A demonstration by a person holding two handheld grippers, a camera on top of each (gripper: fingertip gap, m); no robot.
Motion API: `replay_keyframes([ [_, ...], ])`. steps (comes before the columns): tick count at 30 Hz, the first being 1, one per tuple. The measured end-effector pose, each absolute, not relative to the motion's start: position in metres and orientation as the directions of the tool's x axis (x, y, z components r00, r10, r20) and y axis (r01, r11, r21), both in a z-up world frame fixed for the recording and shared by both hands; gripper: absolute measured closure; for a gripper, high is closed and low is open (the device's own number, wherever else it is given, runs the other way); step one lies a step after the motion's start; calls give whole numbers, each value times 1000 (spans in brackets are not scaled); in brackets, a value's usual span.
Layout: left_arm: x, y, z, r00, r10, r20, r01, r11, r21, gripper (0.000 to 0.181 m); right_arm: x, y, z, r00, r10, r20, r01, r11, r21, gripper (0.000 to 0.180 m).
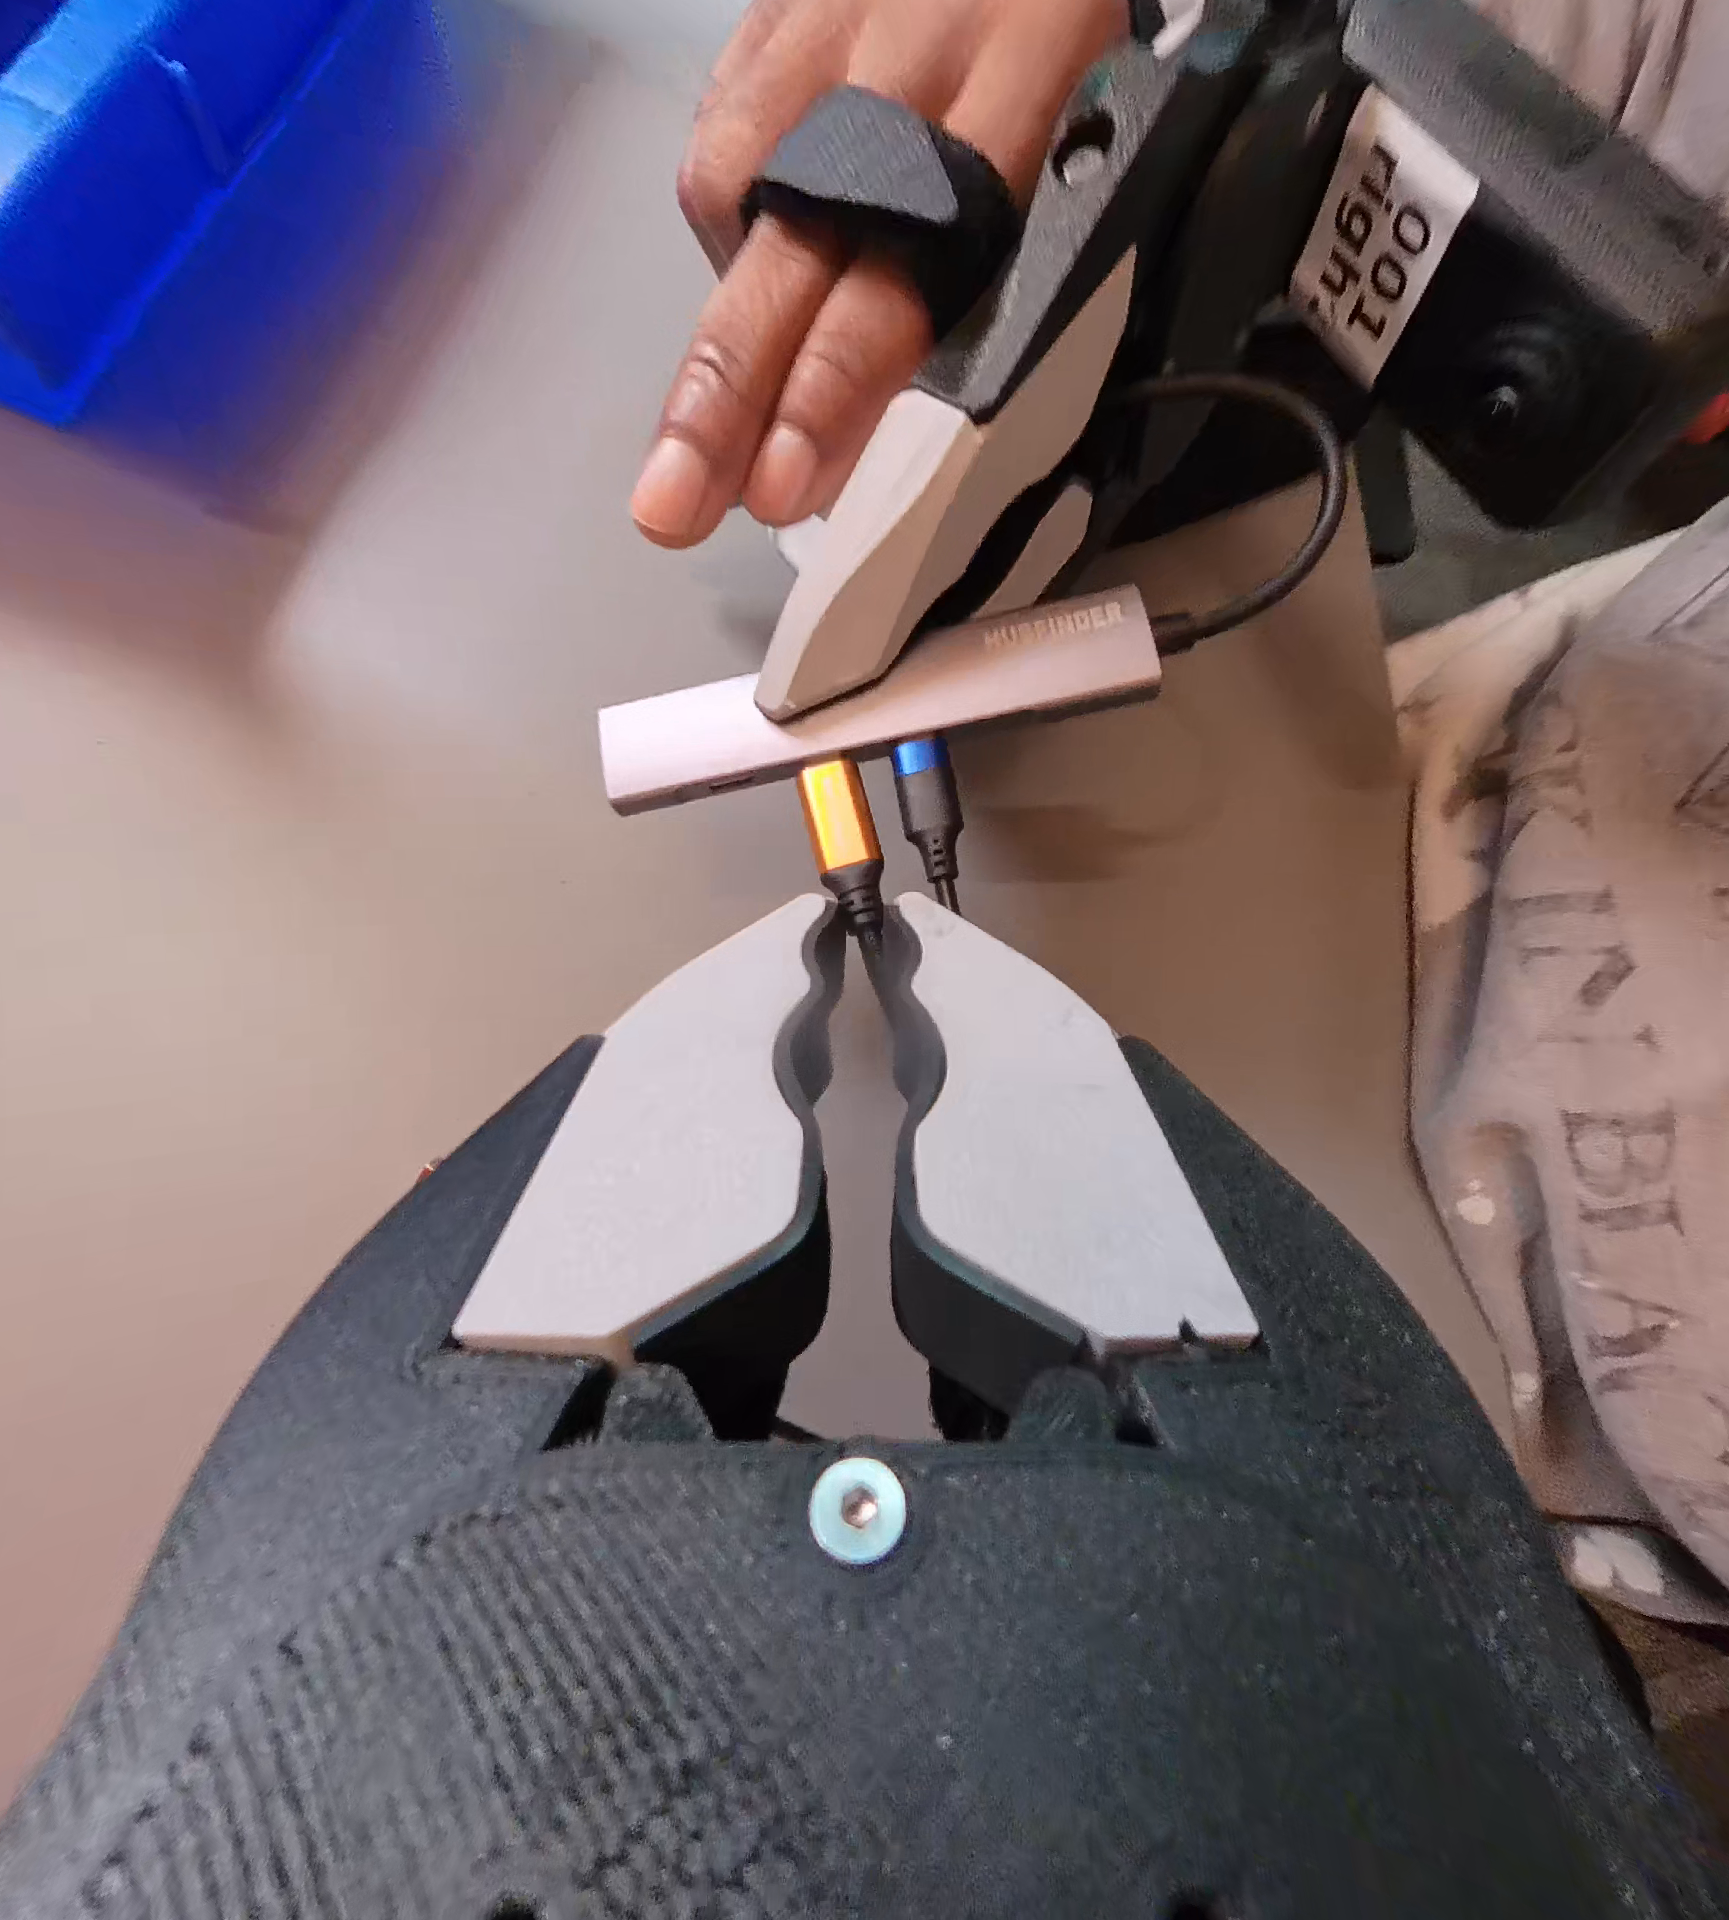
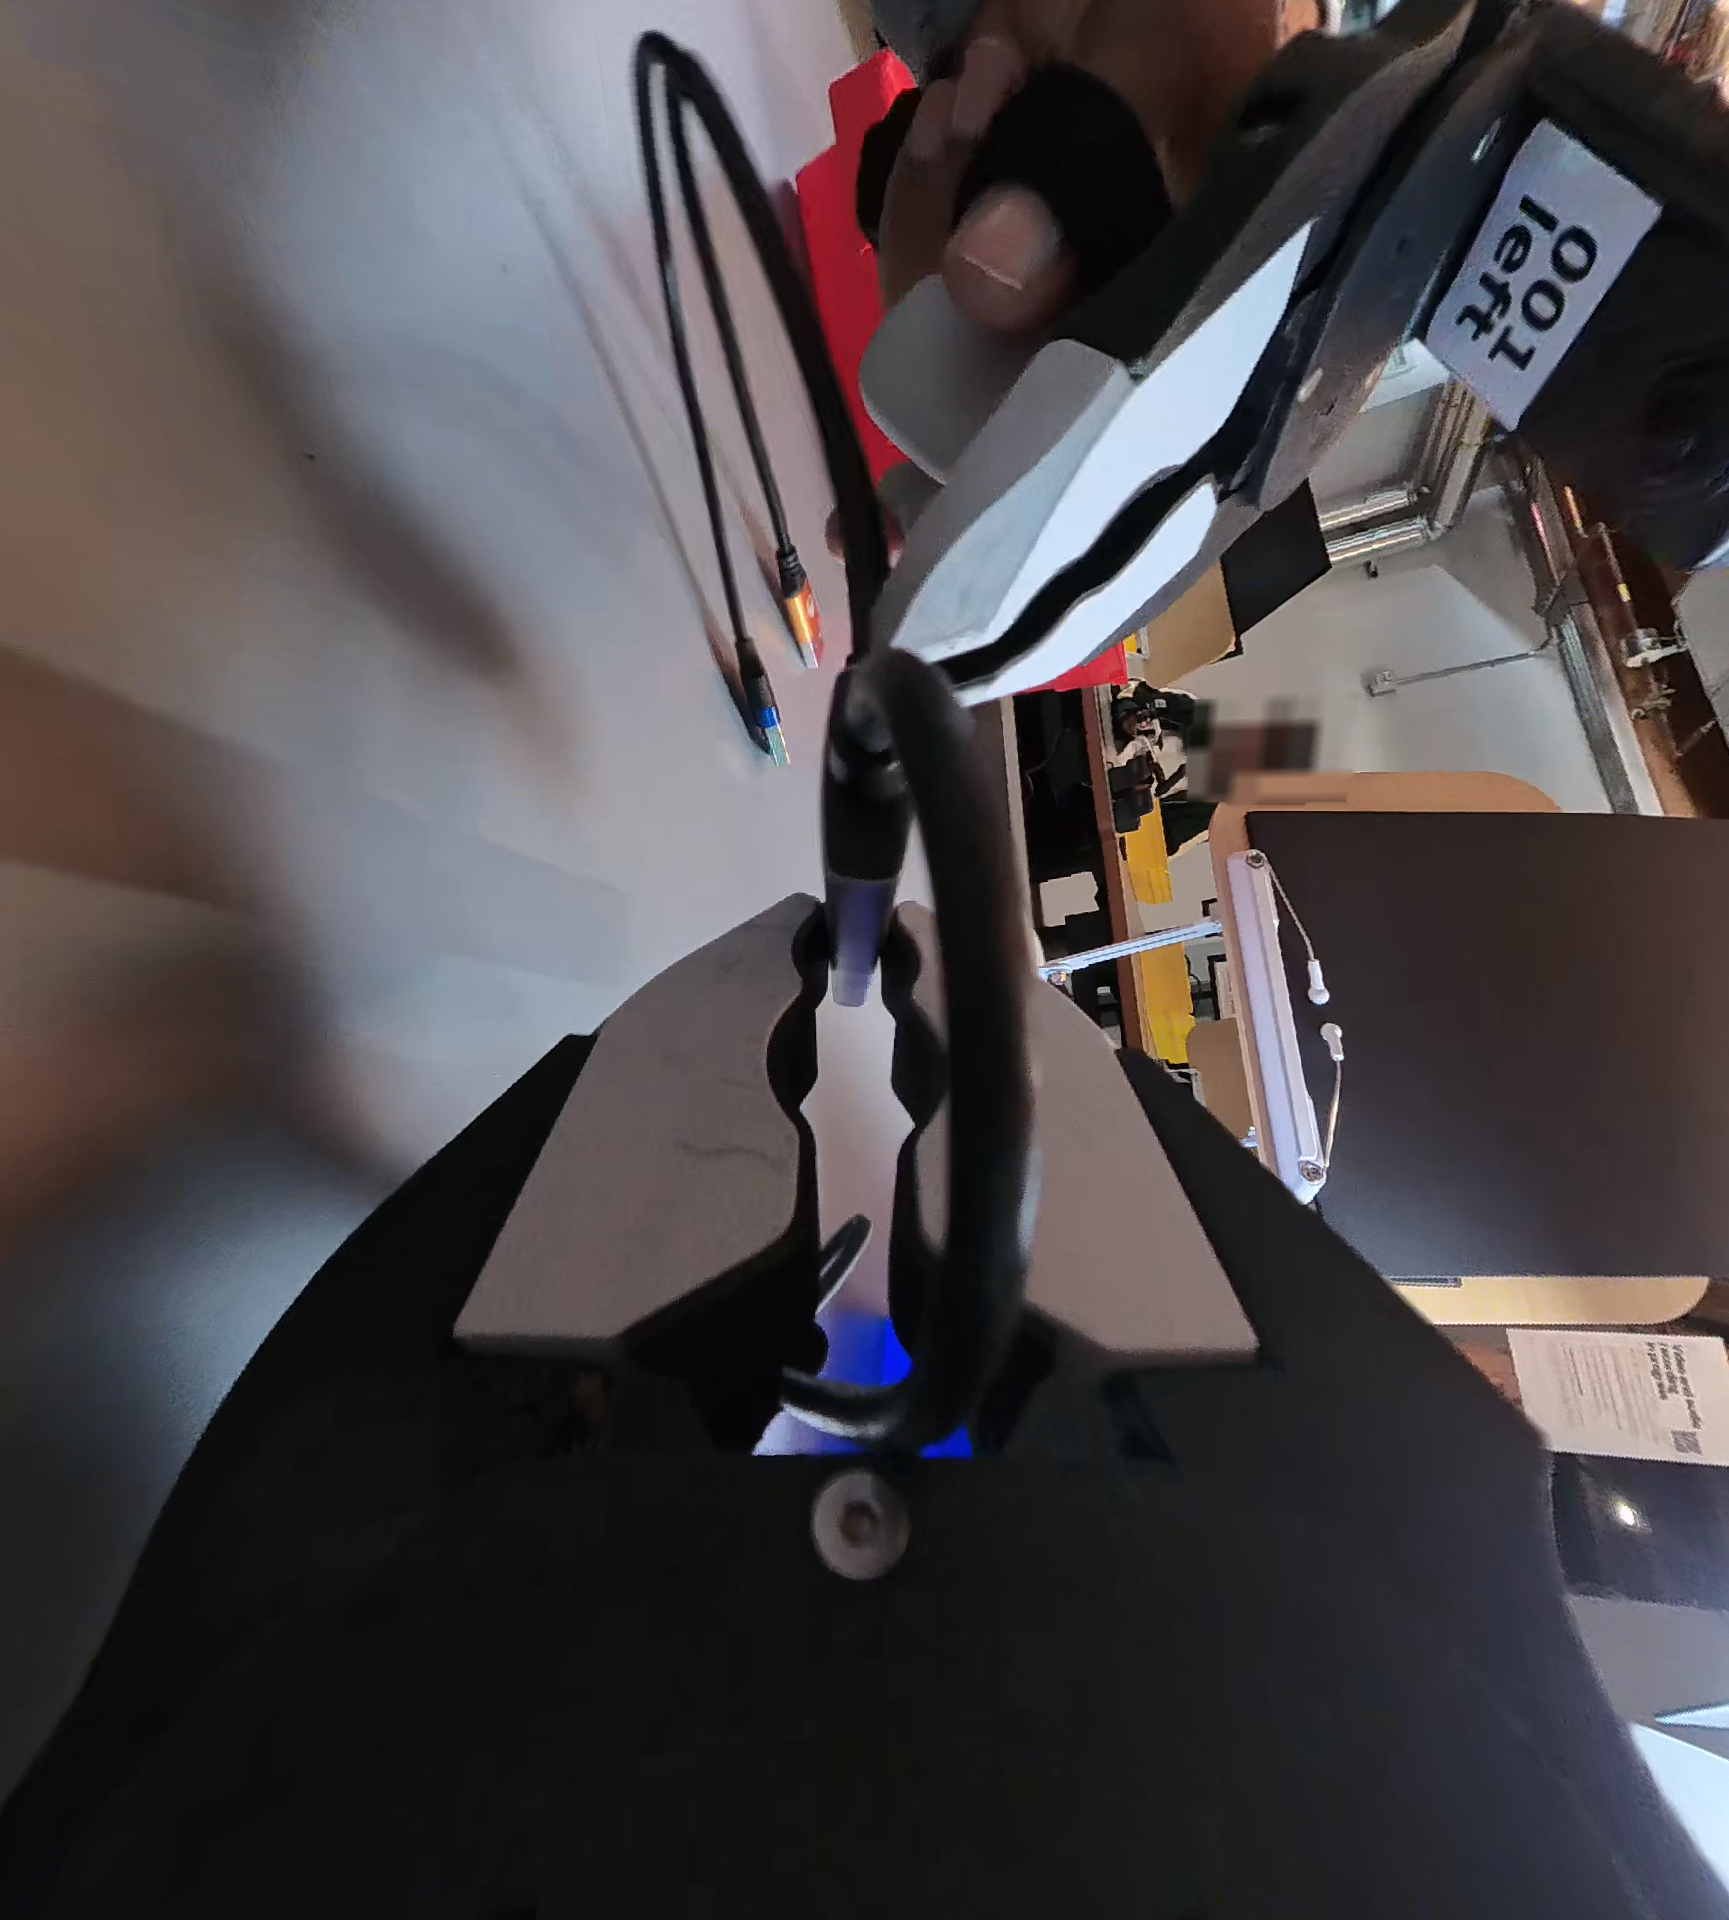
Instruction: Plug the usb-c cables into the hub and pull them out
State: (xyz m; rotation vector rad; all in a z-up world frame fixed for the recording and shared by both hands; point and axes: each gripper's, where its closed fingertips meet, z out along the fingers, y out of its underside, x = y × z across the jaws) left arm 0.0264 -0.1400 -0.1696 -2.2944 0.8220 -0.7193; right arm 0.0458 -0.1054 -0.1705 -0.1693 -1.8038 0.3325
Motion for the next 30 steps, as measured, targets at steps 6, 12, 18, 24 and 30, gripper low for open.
replay_keyframes([
  [6,26,-138,-171,668,-690,277,-365,-629,-687,174,46,-105,-172,-252,277,927,-50,953,-298,171],
  [12,28,-138,-171,660,-697,281,-361,-622,-694,174,47,-108,-170,-249,282,926,-58,950,-305,171],
  [18,29,-138,-165,651,-703,286,-341,-607,-718,174,46,-108,-165,-229,293,928,-63,947,-314,171],
  [24,21,-126,-160,673,-646,360,-206,-631,-748,174,39,-96,-162,-246,408,879,-10,906,-423,170],
  [30,-2,-112,-154,708,-531,465,-11,-667,-745,173,48,-76,-151,-272,524,807,123,851,-511,147],
])
